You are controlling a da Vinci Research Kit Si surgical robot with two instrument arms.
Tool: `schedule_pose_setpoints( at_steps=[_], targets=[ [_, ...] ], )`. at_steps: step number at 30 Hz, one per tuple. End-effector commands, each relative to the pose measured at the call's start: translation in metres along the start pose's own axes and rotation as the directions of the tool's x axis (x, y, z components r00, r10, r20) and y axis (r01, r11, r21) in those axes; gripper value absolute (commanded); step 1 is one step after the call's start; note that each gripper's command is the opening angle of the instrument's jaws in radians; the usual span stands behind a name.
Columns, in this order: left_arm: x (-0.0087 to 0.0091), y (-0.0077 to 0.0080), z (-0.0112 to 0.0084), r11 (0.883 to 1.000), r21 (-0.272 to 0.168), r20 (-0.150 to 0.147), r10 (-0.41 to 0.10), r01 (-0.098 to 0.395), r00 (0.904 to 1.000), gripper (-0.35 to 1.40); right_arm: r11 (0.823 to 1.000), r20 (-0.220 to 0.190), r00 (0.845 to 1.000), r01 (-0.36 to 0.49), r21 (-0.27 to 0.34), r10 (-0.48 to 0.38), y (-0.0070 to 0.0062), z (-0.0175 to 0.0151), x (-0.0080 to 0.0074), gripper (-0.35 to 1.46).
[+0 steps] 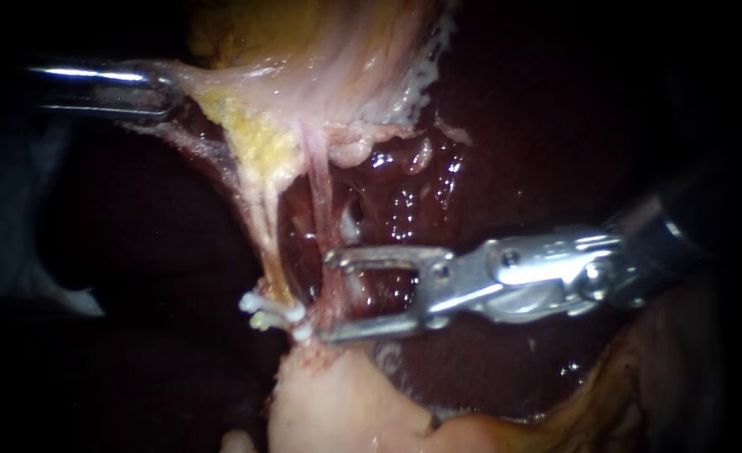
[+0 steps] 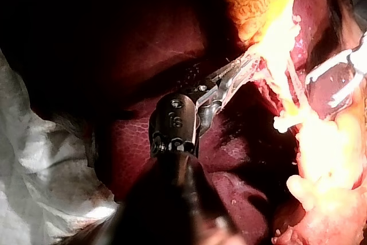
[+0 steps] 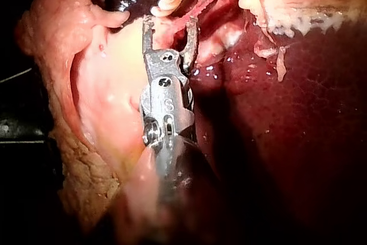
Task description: Going back second clip left tube
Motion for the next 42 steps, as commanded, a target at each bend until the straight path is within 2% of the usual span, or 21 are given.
schedule_pose_setpoints(
  at_steps=[1, 7, 14, 20, 27, 30, 42],
  targets=[
    [0.0, 0.0, 0.0, 1.0, 0.0, 0.0, 0.0, 0.0, 1.0, -0.35, 1.0, 0.002, 1.0, 0.006, -0.002, -0.006, 0.0001, -0.001, 0.0, 0.5],
    [0.0, 0.0, 0.0, 1.0, 0.0, 0.0, 0.0, 0.0, 1.0, -0.35, 0.999, 0.008, 0.999, 0.041, -0.009, -0.041, 0.0007, -0.0053, -0.0001, 0.5],
    [0.0, 0.0, 0.0, 1.0, 0.0, 0.0, 0.0, 0.0, 1.0, -0.35, 0.998, 0.01, 0.998, 0.066, -0.005, -0.066, 0.0013, -0.0083, -0.0004, 0.5],
    [-0.0002, 0.0001, 0.0004, 1.0, 0.002, -0.002, 0.001, -0.001, 1.0, -0.35, 0.997, 0.01, 0.997, 0.071, -0.004, -0.071, 0.0013, -0.0086, -0.0004, 0.5],
    [-0.0025, 0.0001, 0.0034, 1.0, -0.015, 0.006, 0.016, -0.016, 0.9999, -0.35, 0.997, 0.01, 0.997, 0.077, -0.003, -0.077, 0.0013, -0.0086, -0.0004, 0.5],
    [-0.0029, 0.0001, 0.0044, 1.0, -0.02, 0.007, 0.018, -0.018, 0.9998, -0.35, 0.997, 0.01, 0.997, 0.077, -0.003, -0.077, 0.0013, -0.0086, -0.0004, 0.5],
    [-0.0028, 0.0001, 0.0045, 1.0, -0.02, 0.007, 0.018, -0.018, 0.9998, -0.35, 0.997, 0.01, 0.997, 0.077, -0.003, -0.077, 0.001, -0.0086, -0.0003, 0.5]
  ],
)
